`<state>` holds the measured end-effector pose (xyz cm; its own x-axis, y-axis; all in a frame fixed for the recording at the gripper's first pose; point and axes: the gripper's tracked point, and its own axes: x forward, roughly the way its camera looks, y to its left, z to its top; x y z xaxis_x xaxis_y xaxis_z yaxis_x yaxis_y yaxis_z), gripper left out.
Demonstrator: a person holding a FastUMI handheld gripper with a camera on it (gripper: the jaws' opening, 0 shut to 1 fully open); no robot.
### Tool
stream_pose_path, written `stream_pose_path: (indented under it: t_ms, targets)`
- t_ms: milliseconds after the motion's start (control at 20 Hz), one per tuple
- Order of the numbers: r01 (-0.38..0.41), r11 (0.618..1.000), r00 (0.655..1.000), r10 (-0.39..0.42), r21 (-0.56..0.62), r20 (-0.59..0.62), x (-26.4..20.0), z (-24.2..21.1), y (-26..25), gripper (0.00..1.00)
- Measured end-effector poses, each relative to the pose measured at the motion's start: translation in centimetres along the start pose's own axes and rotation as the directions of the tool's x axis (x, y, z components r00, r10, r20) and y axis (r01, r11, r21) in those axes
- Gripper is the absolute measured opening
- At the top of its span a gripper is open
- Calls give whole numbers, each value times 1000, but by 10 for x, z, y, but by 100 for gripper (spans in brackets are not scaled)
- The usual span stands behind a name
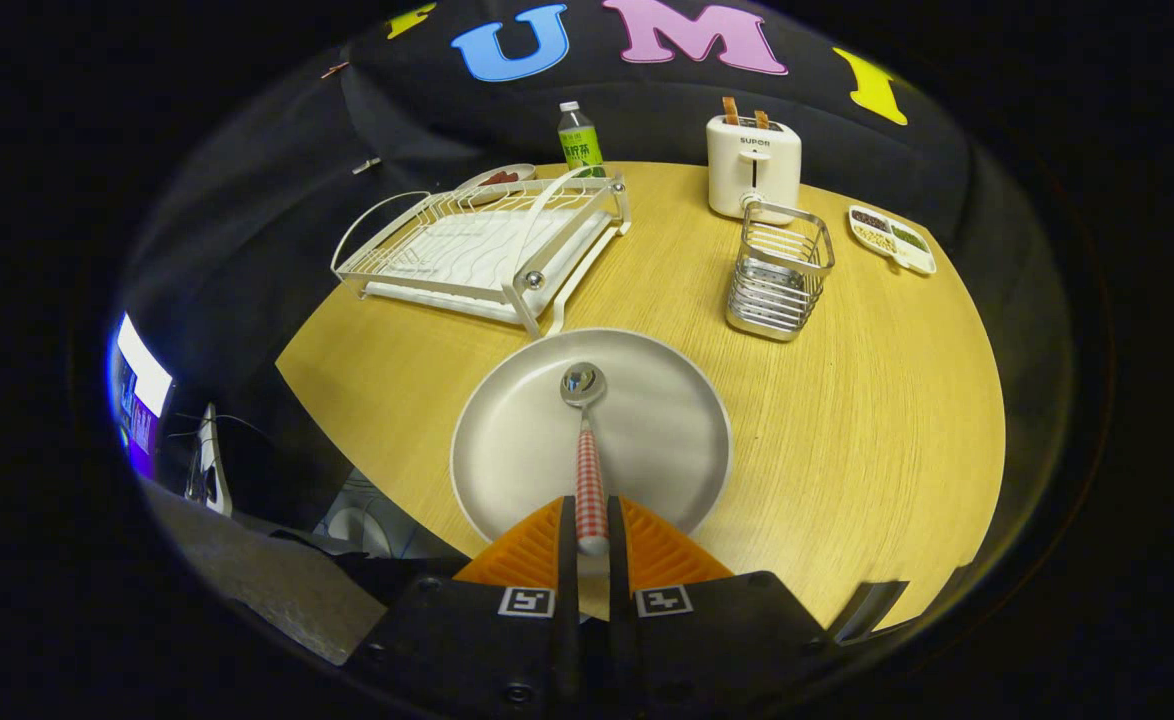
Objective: Take the plate from the dish rack, then take the spoon from the basket and place it into the plate.
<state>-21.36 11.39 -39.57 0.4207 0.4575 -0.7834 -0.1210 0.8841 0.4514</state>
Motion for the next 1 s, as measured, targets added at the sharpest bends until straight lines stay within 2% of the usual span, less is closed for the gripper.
stream_pose_path:
  t_ms: [250,450,550,600,650,800,1000]
  targets:
    - [37,999,999,-37,0,-30,10,-7,-8,18]
    - [40,999,999,-39,22,-27,11,-4,-12,30]
    - [36,999,999,-35,30,-23,10,-1,-11,46]
    - [36,999,999,-36,30,-22,9,0,-13,62]
    - [38,999,999,-37,28,-22,7,1,-15,67]
    - [43,999,999,-42,25,-13,1,7,-18,96]
    - [60,998,996,-60,9,67,-18,43,-25,99]
